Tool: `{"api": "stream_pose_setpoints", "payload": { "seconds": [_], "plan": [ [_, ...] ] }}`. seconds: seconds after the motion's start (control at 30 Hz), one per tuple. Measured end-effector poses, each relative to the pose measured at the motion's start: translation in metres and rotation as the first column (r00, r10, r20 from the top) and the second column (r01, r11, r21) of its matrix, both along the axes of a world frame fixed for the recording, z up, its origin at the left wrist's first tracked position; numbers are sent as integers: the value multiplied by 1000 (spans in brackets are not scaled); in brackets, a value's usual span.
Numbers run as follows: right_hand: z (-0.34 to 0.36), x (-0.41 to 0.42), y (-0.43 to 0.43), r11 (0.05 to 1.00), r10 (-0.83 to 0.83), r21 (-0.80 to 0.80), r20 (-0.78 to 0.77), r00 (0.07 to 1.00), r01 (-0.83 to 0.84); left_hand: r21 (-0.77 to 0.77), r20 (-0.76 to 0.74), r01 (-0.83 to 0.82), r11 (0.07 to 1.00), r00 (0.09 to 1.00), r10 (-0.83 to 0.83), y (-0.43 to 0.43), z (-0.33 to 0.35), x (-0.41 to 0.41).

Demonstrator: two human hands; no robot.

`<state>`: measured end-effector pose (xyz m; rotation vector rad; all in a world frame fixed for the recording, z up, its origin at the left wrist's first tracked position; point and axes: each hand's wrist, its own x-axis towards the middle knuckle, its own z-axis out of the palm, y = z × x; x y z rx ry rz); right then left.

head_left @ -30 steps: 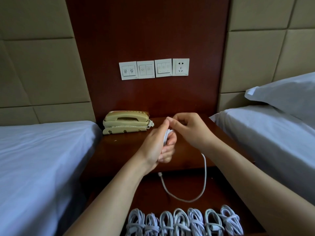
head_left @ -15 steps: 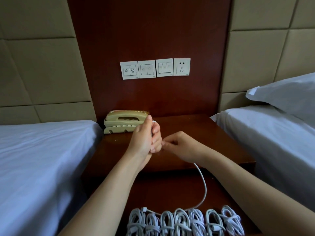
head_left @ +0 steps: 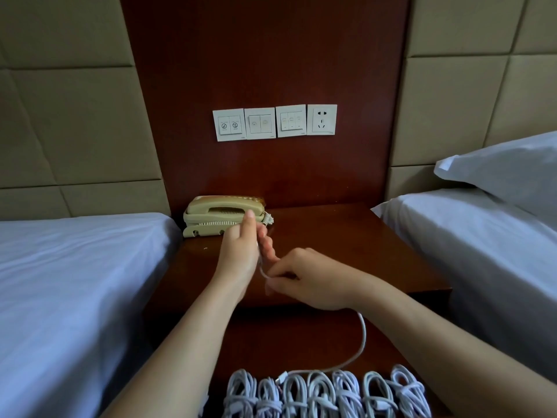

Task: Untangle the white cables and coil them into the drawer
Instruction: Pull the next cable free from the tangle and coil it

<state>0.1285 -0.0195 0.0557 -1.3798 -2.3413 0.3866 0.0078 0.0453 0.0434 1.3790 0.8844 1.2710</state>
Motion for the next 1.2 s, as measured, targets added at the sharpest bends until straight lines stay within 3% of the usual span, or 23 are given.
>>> {"api": "stream_pose_setpoints", "payload": {
  "seconds": [0.13,0.23,0.37,0.57,0.67,0.9,1.2],
  "plan": [
    [12,3,-4,996,-2,86,-79,997,9,182,-209,-102,978,968,140,2,-4,3],
    [15,10,-1,983,-50,163,-174,983,79,197,-312,-12,980,947,74,-3,-3,8],
    [16,19,3,953,-120,227,-321,939,199,86,-235,201,976,956,-177,-13,-1,17],
    [11,31,14,929,-153,223,-494,856,295,-31,-114,429,903,896,-430,-33,8,21],
    [10,40,18,929,-175,193,-524,833,316,-16,-73,501,865,863,-501,-36,13,22],
    [-3,39,24,957,-176,120,-482,858,264,-20,103,481,877,873,-477,-33,12,20],
    [-7,25,12,987,-158,13,-171,973,163,-128,335,330,935,902,-273,-20,16,13]
  ]
}}
